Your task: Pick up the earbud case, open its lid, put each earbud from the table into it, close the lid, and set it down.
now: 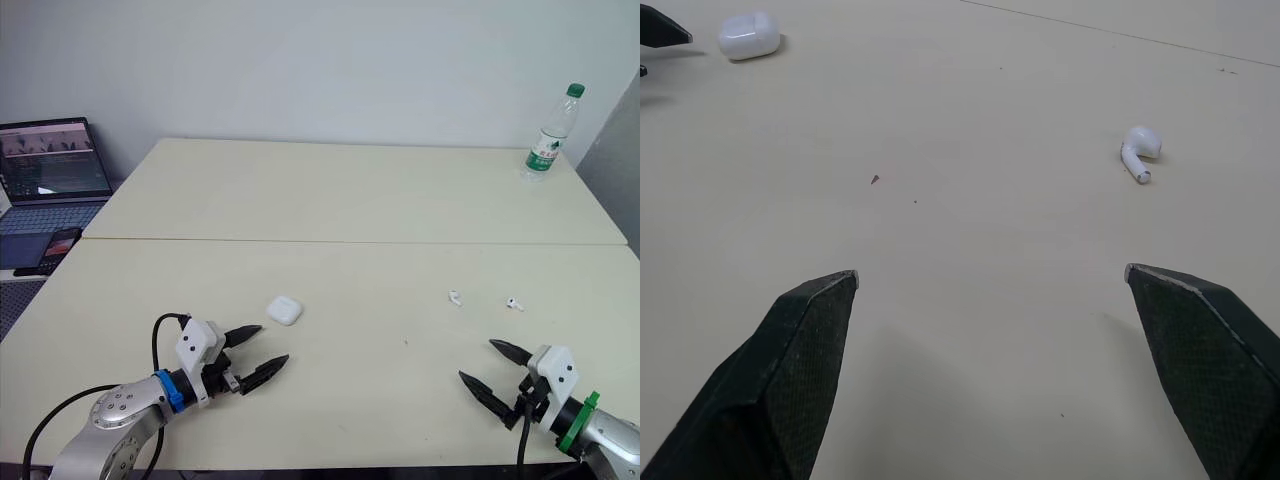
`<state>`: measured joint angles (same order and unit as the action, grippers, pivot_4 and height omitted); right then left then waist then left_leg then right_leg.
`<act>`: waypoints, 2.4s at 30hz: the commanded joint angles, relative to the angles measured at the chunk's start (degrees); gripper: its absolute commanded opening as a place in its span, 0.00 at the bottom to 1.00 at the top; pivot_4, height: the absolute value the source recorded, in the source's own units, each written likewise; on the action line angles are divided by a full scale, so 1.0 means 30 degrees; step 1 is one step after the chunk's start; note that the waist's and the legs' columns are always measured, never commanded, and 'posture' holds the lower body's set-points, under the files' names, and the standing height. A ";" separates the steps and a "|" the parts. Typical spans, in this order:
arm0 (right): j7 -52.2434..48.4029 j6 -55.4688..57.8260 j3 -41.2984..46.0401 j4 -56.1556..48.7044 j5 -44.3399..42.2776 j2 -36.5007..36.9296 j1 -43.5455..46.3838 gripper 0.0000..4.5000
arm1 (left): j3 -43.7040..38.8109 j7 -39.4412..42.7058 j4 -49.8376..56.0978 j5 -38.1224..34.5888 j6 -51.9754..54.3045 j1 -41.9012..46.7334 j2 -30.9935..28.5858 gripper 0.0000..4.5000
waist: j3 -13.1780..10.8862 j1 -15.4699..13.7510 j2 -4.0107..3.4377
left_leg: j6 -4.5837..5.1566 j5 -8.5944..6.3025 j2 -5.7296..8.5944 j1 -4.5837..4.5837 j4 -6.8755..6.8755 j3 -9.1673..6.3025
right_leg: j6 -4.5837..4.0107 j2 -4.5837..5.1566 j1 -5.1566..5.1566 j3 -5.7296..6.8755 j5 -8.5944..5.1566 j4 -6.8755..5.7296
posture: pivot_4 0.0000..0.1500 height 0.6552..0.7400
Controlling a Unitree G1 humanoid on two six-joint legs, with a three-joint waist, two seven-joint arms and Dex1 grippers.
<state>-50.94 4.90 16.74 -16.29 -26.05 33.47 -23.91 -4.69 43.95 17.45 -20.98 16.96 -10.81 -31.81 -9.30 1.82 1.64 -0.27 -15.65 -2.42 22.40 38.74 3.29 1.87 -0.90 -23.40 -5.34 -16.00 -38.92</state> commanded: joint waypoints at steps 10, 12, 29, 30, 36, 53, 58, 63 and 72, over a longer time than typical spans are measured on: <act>-0.0122 -0.0212 0.0234 -0.0493 -0.0178 0.0084 -0.0170 1.00 | -0.0094 0.0199 0.0645 -0.0145 -0.0280 -0.0130 -0.0074 1.00 | 0.0000 0.0002 0.0000 | 0.0000 0.0000 0.0000 0.0000 0.0000 0.0001 | 0.0000 0.0000 0.0000 -0.0001 0.0000 0.0000 | 1.00 1.00; -0.0129 -0.0217 0.0229 -0.0476 -0.0174 0.0087 -0.0152 1.00 | -0.0097 0.0182 0.0642 -0.0142 -0.0280 -0.0120 -0.0064 1.00 | 0.0000 0.0001 0.0000 | 0.0000 0.0000 0.0000 0.0000 0.0000 0.0001 | 0.0000 -0.0001 0.0000 0.0000 -0.0001 0.0000 | 1.00 1.00; -0.1844 -0.0208 -0.0079 -0.1900 -0.2091 -0.0111 -0.0412 1.00 | -0.0551 -0.1805 -0.0069 -0.0365 -0.0492 0.1143 0.1703 1.00 | 0.0000 -0.0003 0.0000 | 0.0000 0.0000 -0.0001 0.0002 0.0000 -0.0002 | 0.0006 -0.0004 0.0000 0.0004 0.0003 0.0000 | 1.00 1.00; -0.2001 -0.0207 -0.0069 -0.2038 -0.2331 -0.0133 -0.0402 1.00 | -0.0428 -0.1958 -0.0360 -0.0201 -0.0575 0.1364 0.1854 1.00 | 0.0001 -0.0010 0.0003 | 0.0000 0.0000 0.0001 0.0005 0.0001 -0.0003 | 0.0008 -0.0002 0.0002 0.0004 0.0004 0.0000 | 1.00 1.00; -0.2155 0.0058 -0.0318 -0.3142 -0.3017 -0.0105 -0.0143 1.00 | 0.0539 -0.2685 -0.1745 0.0975 -0.1099 0.2604 0.2639 1.00 | 0.0000 -0.0006 0.0008 | 0.0000 0.0000 0.0005 0.0003 0.0003 -0.0005 | 0.0016 -0.0005 0.0006 0.0007 0.0009 0.0001 | 1.00 1.00; -0.1977 -0.0550 -0.0234 -0.3025 -0.2793 -0.0200 -0.0161 1.00 | 0.1168 -0.4456 -0.3142 0.3148 -0.0972 0.3091 0.2982 0.88 | 0.0007 -0.0008 0.0000 | 0.0000 0.0000 0.0005 -0.0008 0.0002 -0.0010 | 0.0020 -0.0004 0.0019 0.0009 0.0013 0.0000 | 1.00 1.00; -0.2152 -0.0910 -0.0254 -0.2687 -0.2767 -0.0210 -0.0194 1.00 | 0.1163 -0.4571 -0.2893 0.3178 -0.0982 0.2853 0.2913 0.60 | 0.0007 -0.0006 0.0000 | -0.0001 0.0000 0.0005 -0.0007 0.0002 -0.0009 | 0.0020 -0.0004 0.0019 0.0008 0.0013 0.0000 | 1.00 1.00; -0.0662 0.0162 -0.0289 -0.2863 -0.2820 -0.0327 0.0237 1.00 | 0.1334 -0.3930 -0.2477 0.2844 -0.1479 0.2924 0.2849 0.60 | 0.0006 -0.0005 0.0001 | 0.0000 0.0000 0.0005 -0.0007 0.0002 -0.0009 | 0.0019 -0.0004 0.0019 0.0008 0.0012 0.0000 | 1.00 1.00; 0.6123 0.8028 -0.0933 -0.6171 -0.8227 -0.0693 0.3860 1.00 | 0.2401 -0.1758 -0.1781 0.0763 -0.1583 0.4957 0.4104 0.60 | 0.0003 -0.0002 0.0006 | 0.0000 0.0000 0.0010 0.0011 0.0005 -0.0017 | 0.0022 -0.0005 0.0017 0.0012 0.0017 0.0000 | 1.00 1.00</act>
<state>-36.47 25.56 14.20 -31.50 -46.30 32.04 -13.42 2.02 37.42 9.23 -16.53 12.74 3.28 -20.02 -9.29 1.81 1.65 -0.27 -15.65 -2.38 22.45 38.75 3.23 1.93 -0.92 -23.35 -5.31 -15.95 -38.92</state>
